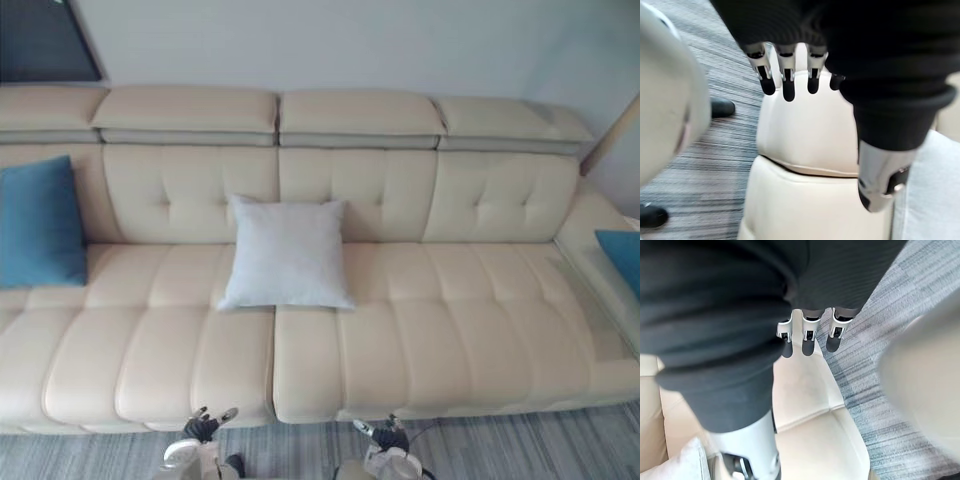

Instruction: Pick up cushions and gather them together orderly.

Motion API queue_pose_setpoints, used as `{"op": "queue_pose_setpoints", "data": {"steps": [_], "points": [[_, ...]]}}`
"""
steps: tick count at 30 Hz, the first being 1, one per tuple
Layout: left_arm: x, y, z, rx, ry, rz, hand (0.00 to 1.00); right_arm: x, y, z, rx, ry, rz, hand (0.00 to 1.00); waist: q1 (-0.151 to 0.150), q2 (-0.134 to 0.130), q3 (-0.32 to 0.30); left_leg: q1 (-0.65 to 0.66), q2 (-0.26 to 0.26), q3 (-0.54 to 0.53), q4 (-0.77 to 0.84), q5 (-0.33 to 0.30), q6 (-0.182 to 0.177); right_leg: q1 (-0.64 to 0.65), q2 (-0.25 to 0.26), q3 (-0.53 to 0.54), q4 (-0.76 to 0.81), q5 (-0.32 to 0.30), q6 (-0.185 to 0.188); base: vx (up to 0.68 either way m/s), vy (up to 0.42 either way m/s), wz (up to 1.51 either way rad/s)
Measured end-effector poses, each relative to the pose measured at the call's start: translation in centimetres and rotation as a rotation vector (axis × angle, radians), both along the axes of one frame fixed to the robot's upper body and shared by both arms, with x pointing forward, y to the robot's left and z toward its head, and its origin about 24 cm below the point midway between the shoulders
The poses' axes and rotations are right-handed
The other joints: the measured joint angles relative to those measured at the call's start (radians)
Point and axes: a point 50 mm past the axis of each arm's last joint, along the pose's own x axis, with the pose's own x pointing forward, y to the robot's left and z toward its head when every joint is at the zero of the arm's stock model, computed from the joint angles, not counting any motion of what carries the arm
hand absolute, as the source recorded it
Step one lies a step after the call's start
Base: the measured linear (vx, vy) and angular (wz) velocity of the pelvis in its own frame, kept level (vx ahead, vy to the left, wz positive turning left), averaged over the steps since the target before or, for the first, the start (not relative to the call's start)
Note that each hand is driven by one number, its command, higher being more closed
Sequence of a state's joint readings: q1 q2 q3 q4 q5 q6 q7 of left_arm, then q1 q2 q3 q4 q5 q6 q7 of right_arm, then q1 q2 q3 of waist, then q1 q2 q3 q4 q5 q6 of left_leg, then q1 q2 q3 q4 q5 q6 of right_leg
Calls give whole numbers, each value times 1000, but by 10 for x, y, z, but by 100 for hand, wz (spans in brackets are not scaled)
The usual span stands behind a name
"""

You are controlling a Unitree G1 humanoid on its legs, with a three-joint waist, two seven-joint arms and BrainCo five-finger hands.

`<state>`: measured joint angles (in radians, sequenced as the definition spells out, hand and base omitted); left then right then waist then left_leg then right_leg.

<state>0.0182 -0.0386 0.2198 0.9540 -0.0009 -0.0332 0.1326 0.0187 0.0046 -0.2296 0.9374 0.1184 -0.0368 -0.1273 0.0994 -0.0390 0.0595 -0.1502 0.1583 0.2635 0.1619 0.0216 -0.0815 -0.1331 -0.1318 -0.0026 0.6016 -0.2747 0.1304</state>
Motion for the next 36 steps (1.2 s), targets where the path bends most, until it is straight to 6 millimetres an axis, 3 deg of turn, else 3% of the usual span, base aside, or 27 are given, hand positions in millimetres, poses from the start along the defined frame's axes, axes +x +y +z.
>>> {"op": "queue_pose_setpoints", "data": {"steps": [1,2,3,4,6,8,10,12,14,18,25,31,33,34,36], "points": [[6,1,2,8,-13,-9,0,2,2,0,5,-1,1,0,1,-16,9,-19,0,-2,28,0,-2,42,6,9,-88,-41,-17,-188,-265,-3],[10,0,4,12,-24,-26,0,4,2,0,5,0,2,0,17,-8,13,-47,25,-1,37,12,-23,72,33,-16,-200,-62,-51,-242,-223,-15],[8,-3,2,3,-13,-28,0,10,1,3,-4,-16,8,0,16,31,23,-62,61,-19,32,34,-44,97,68,-43,-265,-32,-90,-249,-197,-13],[8,-5,2,-3,-13,-29,0,15,0,5,-10,-26,8,0,8,46,33,-59,77,-31,15,54,-46,104,87,-53,-282,-18,-100,-294,-144,15],[6,-12,1,-20,-8,-30,0,-3,-3,-2,-12,30,-12,0,0,58,29,-46,91,-31,-26,83,-41,92,101,-84,-271,-10,-115,-308,-114,30],[6,-12,1,-18,-12,-35,0,-7,-9,-3,-29,43,-22,0,-5,50,30,-20,68,-25,6,62,-40,83,77,-78,-279,9,-131,-183,4,1],[4,-11,0,-18,-6,-34,0,-6,-13,-2,-36,37,-31,0,-11,42,29,-18,34,-27,78,-9,-20,57,52,-61,-298,35,-122,-112,62,-13],[4,-11,1,-18,-8,-32,0,-7,-11,-2,-27,42,-40,0,-12,42,30,0,10,-47,161,-115,-23,43,32,-34,-328,68,-101,-112,183,-27],[0,-11,-1,-20,5,-26,0,-10,-11,-4,-18,49,-54,0,-12,48,28,56,-13,-72,120,-165,-24,48,29,-7,-343,84,-74,-61,179,-37],[-3,2,-1,2,16,-8,0,-20,3,-9,40,76,-83,0,-19,8,8,75,-60,-27,51,-148,7,80,-10,13,-447,169,-34,-24,187,-23],[-12,2,-6,-3,59,-12,0,-37,-3,-13,48,114,-150,0,-40,21,-18,121,-80,-7,2,-144,13,120,-22,20,-519,191,-26,11,42,-7],[-17,4,-9,-1,89,-8,0,-30,-7,-12,56,92,-170,0,-39,35,-16,150,-35,115,-8,-166,-13,51,52,147,-540,250,-61,72,-22,-86],[-16,3,-8,-3,87,-12,0,-17,-8,-7,58,54,-172,0,-32,56,-18,149,-1,154,-11,-181,6,-10,112,41,-558,352,-131,77,-55,-194],[-14,2,-8,-5,83,-15,0,-9,-9,-5,54,35,-167,0,-29,70,-8,151,24,208,-12,-179,7,-22,109,-84,-568,345,-183,71,-88,-159],[-2,-2,-4,0,55,-52,0,-12,-18,-5,34,41,-191,0,-45,58,9,187,20,297,-4,-181,3,-36,50,-427,-482,247,-206,45,-132,-144]]}}
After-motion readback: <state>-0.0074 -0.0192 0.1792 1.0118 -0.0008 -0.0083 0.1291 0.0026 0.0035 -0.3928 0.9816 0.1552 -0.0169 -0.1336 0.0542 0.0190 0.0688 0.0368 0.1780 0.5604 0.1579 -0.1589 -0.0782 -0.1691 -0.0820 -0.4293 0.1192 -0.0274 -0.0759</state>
